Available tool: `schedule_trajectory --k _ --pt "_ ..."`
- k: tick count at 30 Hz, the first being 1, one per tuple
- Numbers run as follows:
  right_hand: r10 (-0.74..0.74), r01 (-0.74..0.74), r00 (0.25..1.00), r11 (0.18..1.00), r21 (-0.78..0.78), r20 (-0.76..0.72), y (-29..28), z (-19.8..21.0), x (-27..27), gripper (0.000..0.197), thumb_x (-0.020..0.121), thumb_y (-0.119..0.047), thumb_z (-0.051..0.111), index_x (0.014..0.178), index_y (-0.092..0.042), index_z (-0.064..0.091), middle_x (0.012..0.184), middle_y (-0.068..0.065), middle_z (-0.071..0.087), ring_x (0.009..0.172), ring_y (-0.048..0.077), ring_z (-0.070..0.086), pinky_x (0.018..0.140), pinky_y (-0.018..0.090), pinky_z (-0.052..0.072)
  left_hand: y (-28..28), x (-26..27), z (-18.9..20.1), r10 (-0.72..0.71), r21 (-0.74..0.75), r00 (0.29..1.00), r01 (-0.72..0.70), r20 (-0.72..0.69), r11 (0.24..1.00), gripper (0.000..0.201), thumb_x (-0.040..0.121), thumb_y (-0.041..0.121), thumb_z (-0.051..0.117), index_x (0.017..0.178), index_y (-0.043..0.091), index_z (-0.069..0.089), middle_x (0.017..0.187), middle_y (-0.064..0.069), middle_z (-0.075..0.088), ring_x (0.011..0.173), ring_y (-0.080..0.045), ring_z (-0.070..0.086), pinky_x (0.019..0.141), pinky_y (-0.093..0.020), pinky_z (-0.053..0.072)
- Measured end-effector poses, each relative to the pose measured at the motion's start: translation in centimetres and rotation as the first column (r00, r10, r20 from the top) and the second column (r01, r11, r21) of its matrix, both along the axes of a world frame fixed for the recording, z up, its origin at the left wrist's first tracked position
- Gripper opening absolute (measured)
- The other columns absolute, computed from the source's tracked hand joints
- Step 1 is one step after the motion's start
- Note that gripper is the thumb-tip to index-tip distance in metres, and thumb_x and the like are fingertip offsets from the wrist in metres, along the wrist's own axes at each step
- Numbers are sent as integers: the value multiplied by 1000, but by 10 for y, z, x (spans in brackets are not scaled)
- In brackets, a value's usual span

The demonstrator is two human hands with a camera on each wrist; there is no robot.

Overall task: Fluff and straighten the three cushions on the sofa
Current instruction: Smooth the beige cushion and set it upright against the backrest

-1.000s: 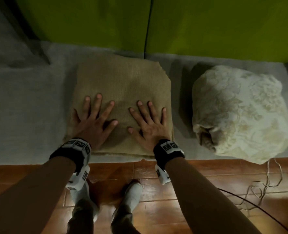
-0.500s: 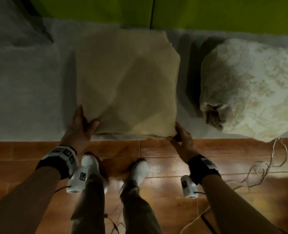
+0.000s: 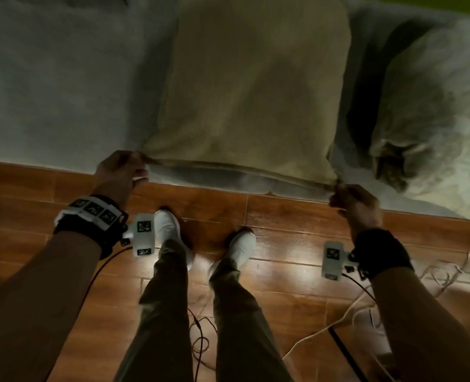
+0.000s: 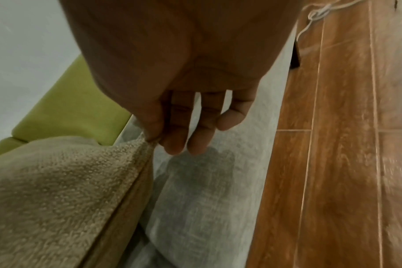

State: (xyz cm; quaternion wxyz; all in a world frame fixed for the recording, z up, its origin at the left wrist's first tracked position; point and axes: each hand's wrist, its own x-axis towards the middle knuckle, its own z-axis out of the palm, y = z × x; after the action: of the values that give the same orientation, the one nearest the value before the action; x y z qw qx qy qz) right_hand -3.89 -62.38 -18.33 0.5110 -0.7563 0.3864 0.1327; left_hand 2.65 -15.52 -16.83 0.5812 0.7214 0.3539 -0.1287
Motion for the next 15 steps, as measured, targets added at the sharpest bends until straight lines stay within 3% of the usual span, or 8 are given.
schedule_trajectory --k 3,5,6,8,10,12,14,15 --pt "109 -117 992 986 -117 -70 -6 -9 2 21 97 -44 64 85 -28 72 80 4 76 86 29 72 85 48 55 5 -3 -1 -50 30 997 52 -52 998 17 102 20 55 86 14 61 78 -4 59 70 -16 58 60 -18 55" --pt "158 -175 979 975 -138 -129 1 -7 5 24 101 -40 60 85 -25 69 88 11 76 85 32 70 80 43 52 8 -5 -3 -52 -2 994 52 -96 999 19 102 21 55 83 17 59 76 -4 57 72 -22 56 59 -22 54" --pt "194 -220 968 961 -169 -160 6 -3 6 21 103 -37 57 91 -23 68 97 15 76 86 32 68 78 38 50 8 -6 -5 -63 2 992 63 -106 998 19 101 23 56 84 18 59 77 -5 59 76 -24 57 64 -28 55" --pt "275 -303 953 888 -346 -127 16 10 8 20 104 -29 56 117 -17 65 122 20 69 105 37 64 86 38 46 5 -7 -3 -153 194 982 172 -106 966 13 100 28 58 93 18 60 93 -10 65 88 -26 60 80 -40 55" --pt "433 -330 901 740 -586 40 35 31 16 40 103 -25 57 140 -11 51 142 22 54 130 41 50 103 50 42 -7 -6 9 -261 485 965 242 -28 841 30 97 34 59 121 16 55 128 -14 57 110 -31 58 93 -41 48" --pt "655 -327 739 552 -767 156 67 56 33 53 100 -32 57 148 -12 45 153 21 44 143 39 38 115 57 29 -33 1 33 -418 590 900 271 125 760 59 98 42 56 148 19 35 154 -13 32 137 -35 37 108 -44 38" --pt "786 -351 592 452 -820 180 100 71 58 61 100 -43 50 156 -24 35 162 16 34 151 37 26 122 58 12 -66 17 55 -628 670 754 366 193 646 72 98 51 52 157 30 17 165 -7 9 150 -35 15 116 -52 24" --pt "814 -377 554 432 -819 174 113 74 74 65 101 -49 46 159 -32 25 167 11 25 154 35 19 123 58 4 -83 27 59 -736 746 650 392 189 538 75 96 57 50 157 33 14 167 -8 4 152 -36 10 117 -59 20"
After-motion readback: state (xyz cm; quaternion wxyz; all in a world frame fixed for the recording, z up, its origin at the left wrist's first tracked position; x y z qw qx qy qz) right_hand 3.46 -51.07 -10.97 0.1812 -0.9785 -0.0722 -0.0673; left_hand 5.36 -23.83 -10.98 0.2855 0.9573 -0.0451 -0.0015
